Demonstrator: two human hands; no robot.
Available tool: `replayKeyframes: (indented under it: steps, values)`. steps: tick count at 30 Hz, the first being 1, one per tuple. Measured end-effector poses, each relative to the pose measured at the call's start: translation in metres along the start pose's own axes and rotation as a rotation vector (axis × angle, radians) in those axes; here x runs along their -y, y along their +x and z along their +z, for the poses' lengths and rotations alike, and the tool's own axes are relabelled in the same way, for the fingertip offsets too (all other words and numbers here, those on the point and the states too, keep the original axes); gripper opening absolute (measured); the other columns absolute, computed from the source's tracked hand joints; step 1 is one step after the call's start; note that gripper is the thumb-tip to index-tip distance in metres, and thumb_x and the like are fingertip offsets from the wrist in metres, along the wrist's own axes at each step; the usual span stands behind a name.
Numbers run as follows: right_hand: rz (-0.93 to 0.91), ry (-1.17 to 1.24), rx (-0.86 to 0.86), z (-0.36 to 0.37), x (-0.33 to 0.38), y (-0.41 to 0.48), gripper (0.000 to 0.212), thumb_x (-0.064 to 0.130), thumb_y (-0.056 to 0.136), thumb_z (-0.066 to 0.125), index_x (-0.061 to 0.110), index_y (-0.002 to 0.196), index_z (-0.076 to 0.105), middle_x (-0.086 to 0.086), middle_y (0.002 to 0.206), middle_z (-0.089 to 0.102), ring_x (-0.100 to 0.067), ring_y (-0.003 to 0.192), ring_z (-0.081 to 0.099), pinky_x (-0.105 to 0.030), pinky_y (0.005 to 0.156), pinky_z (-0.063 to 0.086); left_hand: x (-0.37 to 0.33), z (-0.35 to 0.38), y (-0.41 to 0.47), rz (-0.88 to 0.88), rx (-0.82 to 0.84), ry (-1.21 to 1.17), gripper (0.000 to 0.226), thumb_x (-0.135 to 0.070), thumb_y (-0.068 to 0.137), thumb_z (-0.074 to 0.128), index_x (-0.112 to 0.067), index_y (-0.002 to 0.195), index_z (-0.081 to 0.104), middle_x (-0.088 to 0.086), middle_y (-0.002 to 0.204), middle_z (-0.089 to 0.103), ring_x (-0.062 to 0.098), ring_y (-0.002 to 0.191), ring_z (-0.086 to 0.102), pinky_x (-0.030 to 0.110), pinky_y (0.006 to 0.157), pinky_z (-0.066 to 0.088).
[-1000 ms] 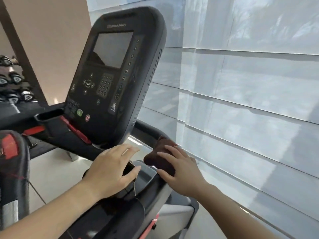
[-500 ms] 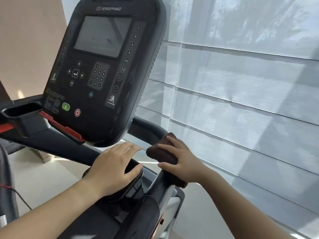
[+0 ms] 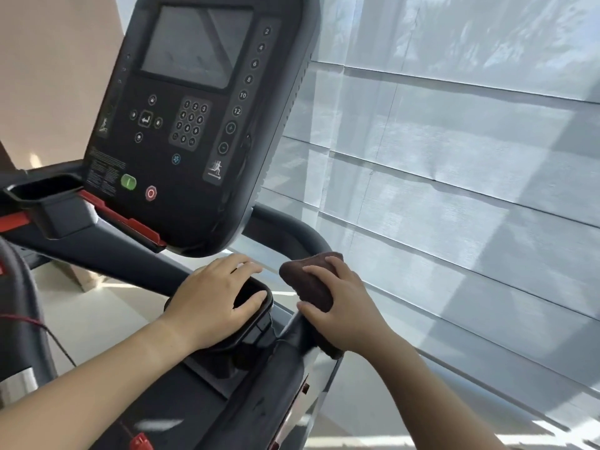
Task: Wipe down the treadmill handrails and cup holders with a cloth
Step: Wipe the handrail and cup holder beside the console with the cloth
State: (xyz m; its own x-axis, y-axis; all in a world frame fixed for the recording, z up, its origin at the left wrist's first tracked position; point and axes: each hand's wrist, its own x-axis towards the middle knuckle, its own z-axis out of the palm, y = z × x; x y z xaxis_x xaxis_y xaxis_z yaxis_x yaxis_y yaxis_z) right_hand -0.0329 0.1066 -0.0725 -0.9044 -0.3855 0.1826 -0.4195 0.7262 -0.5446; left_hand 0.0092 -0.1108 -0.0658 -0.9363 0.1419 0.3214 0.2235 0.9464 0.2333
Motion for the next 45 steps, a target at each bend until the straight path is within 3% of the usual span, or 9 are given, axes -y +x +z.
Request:
replayKeyframes:
  steps: [6,9,14,17,22,30,35,40,45]
  values:
    - [-0.082,0.172,-0.070,-0.012,0.001,-0.027,0.038,0.026,0.085,0.061,0.034,0.122,0.055,0.011,0.130,0.047,-0.011,0.115,0.048,-0.027,0.100,0.039,-0.027,-0.034,-0.036,-0.033,-0.096,0.027,0.050,-0.056,0.081,0.035,-0.027,0.117,0.055,-0.014,0.122,0.052,0.008,0.113,0.049,0.027,0.088,0.041]
    - [-0.161,0.304,-0.104,-0.021,0.009,-0.039,0.036,0.030,0.083,0.060,0.038,0.118,0.057,0.017,0.126,0.051,0.000,0.116,0.046,-0.022,0.100,0.036,-0.042,-0.047,-0.061,-0.053,-0.119,0.055,0.051,-0.057,0.082,0.035,-0.028,0.119,0.055,-0.013,0.126,0.052,0.007,0.116,0.048,0.027,0.089,0.041]
    - [-0.182,0.013,0.066,0.013,0.033,-0.052,0.054,0.058,0.079,0.047,0.047,0.132,0.038,0.013,0.144,0.034,-0.019,0.135,0.022,-0.048,0.107,0.028,-0.064,-0.049,-0.106,-0.137,-0.099,0.067,0.043,-0.051,0.085,0.046,-0.031,0.123,0.052,-0.015,0.131,0.048,0.005,0.121,0.044,0.023,0.093,0.037]
    - [-0.142,0.008,0.094,0.015,0.037,-0.042,0.051,0.056,0.080,0.050,0.045,0.129,0.044,0.013,0.149,0.031,-0.019,0.141,0.012,-0.056,0.111,0.019,-0.071,-0.045,-0.137,-0.189,-0.062,0.078,0.044,-0.055,0.085,0.042,-0.035,0.124,0.048,-0.018,0.131,0.045,0.002,0.122,0.041,0.022,0.096,0.036]
    - [-0.271,0.071,-0.019,0.024,0.039,-0.062,0.043,0.054,0.080,0.050,0.038,0.120,0.053,0.009,0.129,0.054,-0.018,0.127,0.036,-0.050,0.109,0.031,-0.080,-0.033,-0.178,-0.265,0.011,0.053,0.046,-0.057,0.086,0.036,-0.037,0.126,0.042,-0.022,0.127,0.043,-0.002,0.116,0.042,0.019,0.091,0.041]
    - [-0.151,0.065,-0.040,0.022,0.046,-0.055,0.040,0.052,0.087,0.050,0.028,0.119,0.057,0.004,0.129,0.053,-0.020,0.124,0.038,-0.043,0.107,0.032,-0.087,-0.029,-0.181,-0.239,-0.018,0.031,0.044,-0.051,0.087,0.039,-0.030,0.125,0.043,-0.018,0.124,0.047,0.002,0.112,0.045,0.021,0.087,0.043]
    - [-0.226,0.097,-0.124,0.042,0.052,-0.090,0.043,0.053,0.085,0.047,0.031,0.121,0.054,0.008,0.130,0.051,-0.016,0.123,0.036,-0.038,0.106,0.032,-0.084,-0.031,-0.183,-0.199,-0.009,-0.013,0.045,-0.051,0.086,0.042,-0.031,0.126,0.040,-0.019,0.125,0.045,0.001,0.113,0.043,0.020,0.085,0.041]
    - [-0.070,0.042,-0.069,0.028,0.066,-0.068,0.039,0.045,0.090,0.052,0.023,0.122,0.057,0.002,0.132,0.052,-0.022,0.126,0.037,-0.037,0.106,0.031,-0.068,-0.043,-0.206,-0.101,0.052,-0.002,0.050,-0.056,0.083,0.040,-0.036,0.129,0.033,-0.026,0.129,0.038,-0.003,0.114,0.039,0.011,0.077,0.033]
    - [-0.211,0.097,-0.131,0.055,0.084,-0.125,0.039,0.055,0.084,0.048,0.038,0.119,0.053,0.013,0.130,0.049,-0.014,0.126,0.037,-0.035,0.107,0.032,-0.053,-0.051,-0.227,-0.072,0.059,-0.117,0.047,-0.059,0.081,0.038,-0.040,0.124,0.036,-0.030,0.122,0.039,-0.006,0.108,0.040,0.010,0.075,0.035]
